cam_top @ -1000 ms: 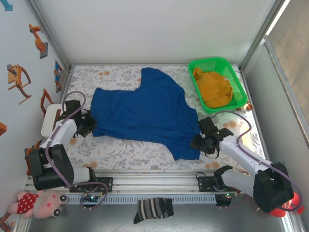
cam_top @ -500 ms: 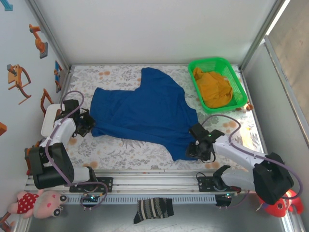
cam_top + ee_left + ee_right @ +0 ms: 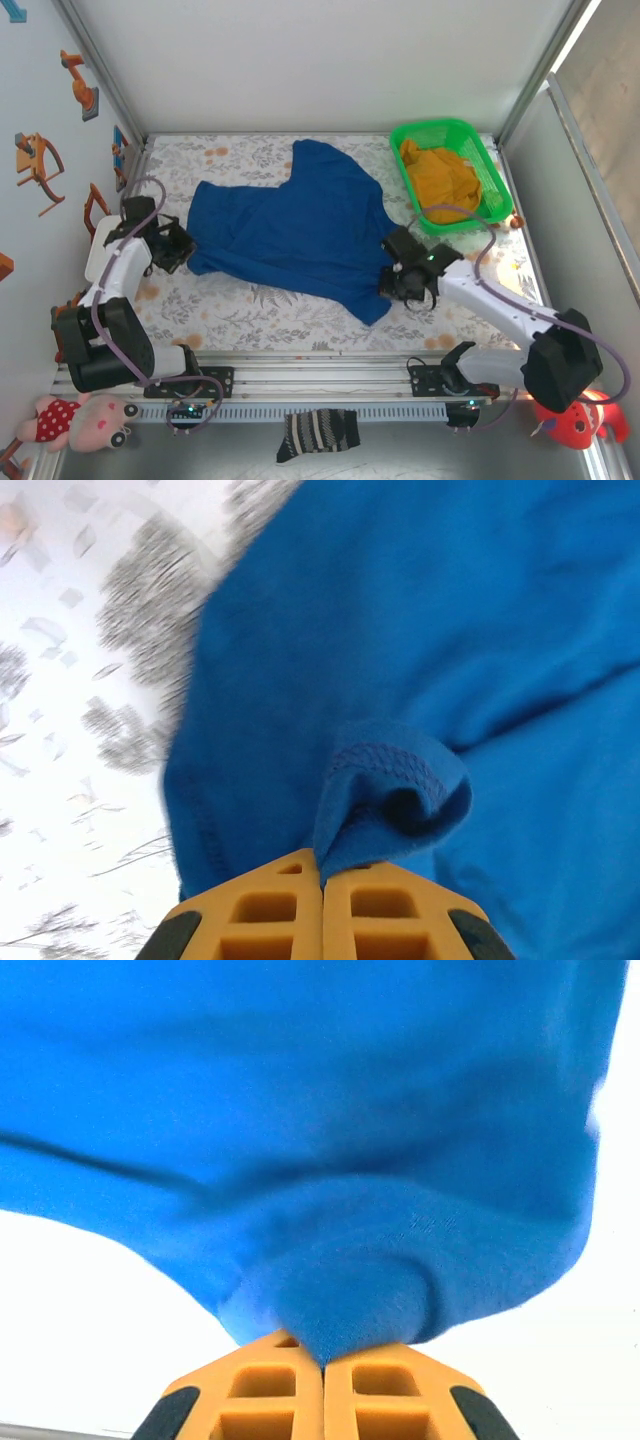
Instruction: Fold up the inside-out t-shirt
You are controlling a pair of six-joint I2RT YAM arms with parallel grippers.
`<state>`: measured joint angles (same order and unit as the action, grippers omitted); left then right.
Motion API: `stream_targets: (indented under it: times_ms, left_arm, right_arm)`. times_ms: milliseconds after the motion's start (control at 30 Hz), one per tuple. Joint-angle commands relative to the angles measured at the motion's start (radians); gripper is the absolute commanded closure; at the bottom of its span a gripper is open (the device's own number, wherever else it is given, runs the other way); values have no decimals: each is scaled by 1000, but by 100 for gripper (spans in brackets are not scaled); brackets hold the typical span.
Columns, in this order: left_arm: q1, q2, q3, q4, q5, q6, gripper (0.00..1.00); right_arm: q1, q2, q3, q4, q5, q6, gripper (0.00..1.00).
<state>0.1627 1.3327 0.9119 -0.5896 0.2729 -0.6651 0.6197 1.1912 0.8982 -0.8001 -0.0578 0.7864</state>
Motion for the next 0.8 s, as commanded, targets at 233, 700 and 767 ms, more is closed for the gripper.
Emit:
stream_targets:
  times_ms: [233, 700, 767]
  left_arm:
    - [74, 80, 450, 51, 298, -100, 95]
    - [58, 13, 310, 336, 402, -280, 84]
    - [14, -1, 251, 299, 376, -234, 74]
  right_arm:
    - [-323, 45, 853, -113, -97, -180, 100]
    - [-407, 37, 847, -52, -243, -124, 100]
    - [-406, 11, 776, -40, -241, -122, 100]
